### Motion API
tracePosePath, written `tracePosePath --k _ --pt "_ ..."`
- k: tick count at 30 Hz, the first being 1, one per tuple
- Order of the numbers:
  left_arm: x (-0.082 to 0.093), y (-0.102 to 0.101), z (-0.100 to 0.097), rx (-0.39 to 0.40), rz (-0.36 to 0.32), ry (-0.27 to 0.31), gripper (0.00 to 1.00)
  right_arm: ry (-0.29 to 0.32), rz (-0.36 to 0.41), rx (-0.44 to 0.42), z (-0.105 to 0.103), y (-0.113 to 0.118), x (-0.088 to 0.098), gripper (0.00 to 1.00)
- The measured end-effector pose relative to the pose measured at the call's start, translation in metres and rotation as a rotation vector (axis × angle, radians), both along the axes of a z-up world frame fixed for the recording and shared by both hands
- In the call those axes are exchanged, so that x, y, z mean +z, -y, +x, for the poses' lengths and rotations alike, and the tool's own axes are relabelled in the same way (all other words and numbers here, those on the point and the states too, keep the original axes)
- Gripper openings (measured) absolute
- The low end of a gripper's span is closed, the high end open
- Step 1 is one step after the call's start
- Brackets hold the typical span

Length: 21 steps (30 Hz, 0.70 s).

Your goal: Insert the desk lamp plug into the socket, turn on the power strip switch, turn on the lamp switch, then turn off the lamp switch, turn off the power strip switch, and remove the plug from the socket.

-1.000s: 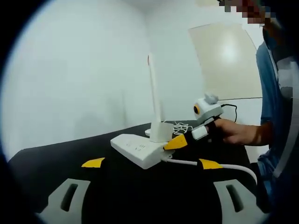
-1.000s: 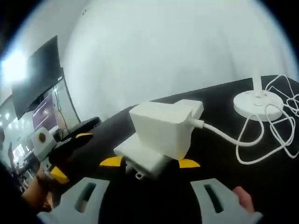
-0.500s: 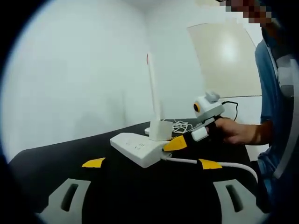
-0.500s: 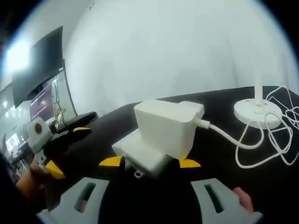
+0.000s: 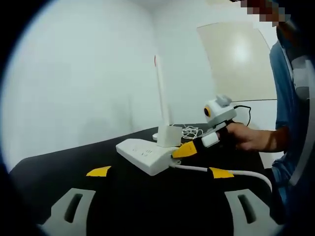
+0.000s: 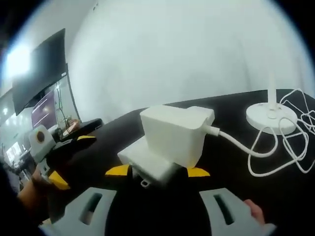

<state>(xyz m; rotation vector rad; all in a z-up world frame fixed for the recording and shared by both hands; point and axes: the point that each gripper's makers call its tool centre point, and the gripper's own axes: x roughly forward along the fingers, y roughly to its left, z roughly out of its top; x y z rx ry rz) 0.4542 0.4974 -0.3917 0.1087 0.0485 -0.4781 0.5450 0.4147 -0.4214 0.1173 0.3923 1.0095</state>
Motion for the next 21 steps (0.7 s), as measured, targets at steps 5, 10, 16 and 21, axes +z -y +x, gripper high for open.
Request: tracePosePath --k 5,10,16,21 --pt "0.0015 -0.0015 0.0006 0.004 -0.010 0.003 0.74 -0.004 0.003 0.000 0.0004 -0.0001 -0.0002 0.40" --pt "-0.0008 -0.0017 0.0009 0.001 -0.008 -0.008 0.74 -0.008 0.006 -0.002 0.0008 -0.0001 -0.0009 0.39" --pt "-0.0010 -0.0045 0.0022 0.011 -0.018 -0.012 0.74 -0.002 0.001 -0.003 0.0032 0.0034 -0.0006 0.36" --pt "-0.0002 -0.0065 0.0029 0.019 -0.039 -0.015 0.74 0.004 -0.006 0.004 0.0004 0.0032 -0.0013 0.38"
